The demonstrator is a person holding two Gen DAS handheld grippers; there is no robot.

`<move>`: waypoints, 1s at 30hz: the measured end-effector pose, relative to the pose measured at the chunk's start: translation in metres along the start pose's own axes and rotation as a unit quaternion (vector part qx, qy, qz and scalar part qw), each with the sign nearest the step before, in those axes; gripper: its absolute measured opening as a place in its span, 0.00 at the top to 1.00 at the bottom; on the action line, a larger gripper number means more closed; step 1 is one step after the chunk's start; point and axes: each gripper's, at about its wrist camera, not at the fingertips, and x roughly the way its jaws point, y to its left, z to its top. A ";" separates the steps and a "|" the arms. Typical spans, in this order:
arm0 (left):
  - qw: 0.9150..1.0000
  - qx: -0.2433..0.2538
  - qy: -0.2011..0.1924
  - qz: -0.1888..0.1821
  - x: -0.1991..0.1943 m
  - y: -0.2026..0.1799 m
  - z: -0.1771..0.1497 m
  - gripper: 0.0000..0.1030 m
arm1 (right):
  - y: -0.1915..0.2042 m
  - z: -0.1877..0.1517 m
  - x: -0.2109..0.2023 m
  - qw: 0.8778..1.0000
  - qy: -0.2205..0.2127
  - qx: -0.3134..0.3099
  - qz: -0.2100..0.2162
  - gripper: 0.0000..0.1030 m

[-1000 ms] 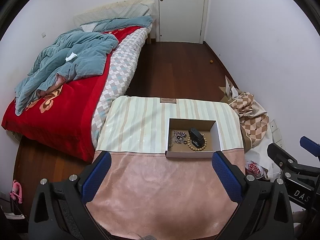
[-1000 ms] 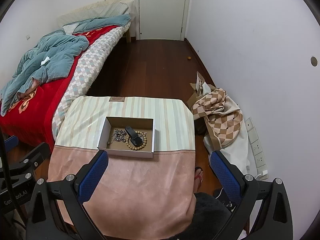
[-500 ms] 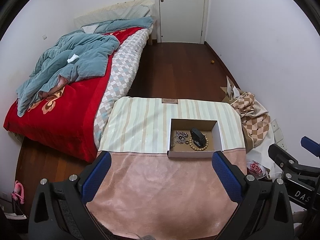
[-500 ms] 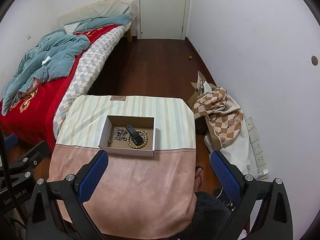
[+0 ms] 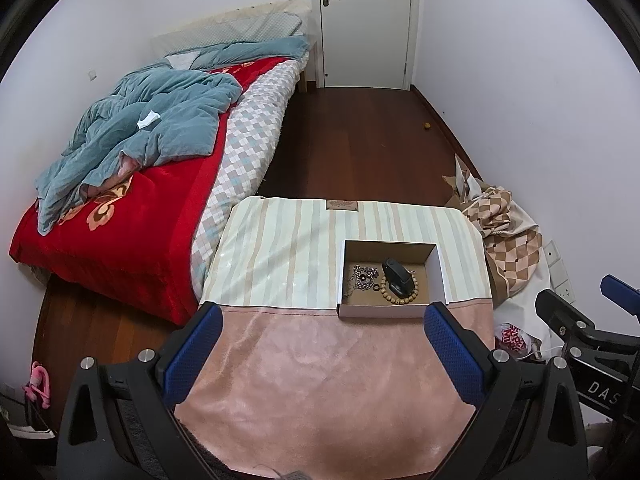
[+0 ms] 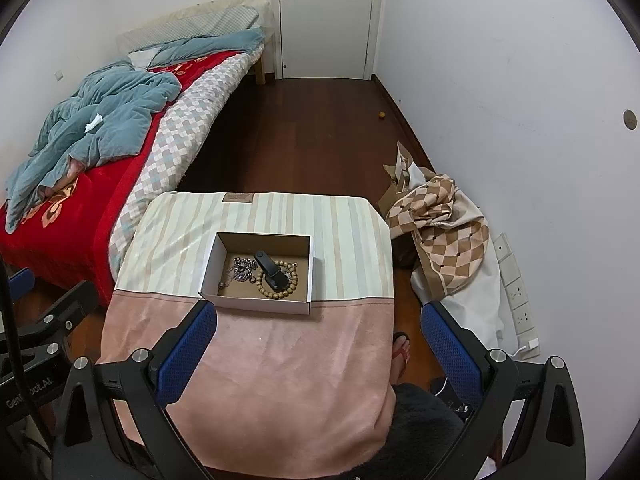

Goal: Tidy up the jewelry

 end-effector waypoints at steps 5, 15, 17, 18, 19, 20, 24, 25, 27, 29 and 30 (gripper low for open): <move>1.000 0.000 -0.001 0.000 0.000 0.000 0.000 0.00 | 0.000 0.000 0.000 1.000 -0.001 0.000 0.000 0.00; 1.000 0.000 -0.002 0.001 0.000 0.000 0.000 0.00 | 0.000 -0.001 -0.001 1.000 -0.001 0.001 0.000 0.00; 1.000 0.000 -0.002 0.000 0.000 0.000 0.000 0.00 | 0.000 -0.001 -0.001 1.000 -0.001 0.001 0.000 0.00; 1.000 0.000 -0.002 0.001 0.000 0.000 0.000 0.00 | 0.001 -0.001 -0.001 1.000 -0.001 0.000 0.000 0.00; 1.000 -0.001 -0.002 0.000 0.000 0.000 0.000 0.00 | 0.001 -0.001 -0.002 1.000 -0.001 0.000 0.000 0.00; 1.000 0.000 -0.002 0.000 -0.001 0.000 0.001 0.00 | 0.001 -0.002 -0.002 1.000 -0.001 0.000 0.000 0.00; 1.000 0.000 -0.002 0.001 -0.002 0.001 0.001 0.00 | 0.001 -0.001 -0.002 1.000 -0.001 0.000 0.000 0.00; 1.000 0.001 -0.002 0.001 -0.003 0.001 0.001 0.00 | 0.002 -0.002 -0.002 1.000 -0.001 0.001 0.000 0.00; 1.000 -0.001 -0.003 0.001 -0.002 0.001 0.001 0.00 | 0.002 -0.001 -0.002 1.000 -0.001 0.000 0.000 0.00; 1.000 0.000 -0.003 0.001 -0.002 0.001 0.002 0.00 | 0.002 -0.001 -0.002 1.000 -0.001 0.000 0.000 0.00; 1.000 0.000 -0.003 0.001 -0.003 0.001 0.002 0.00 | 0.002 -0.001 -0.002 1.000 -0.001 0.000 0.000 0.00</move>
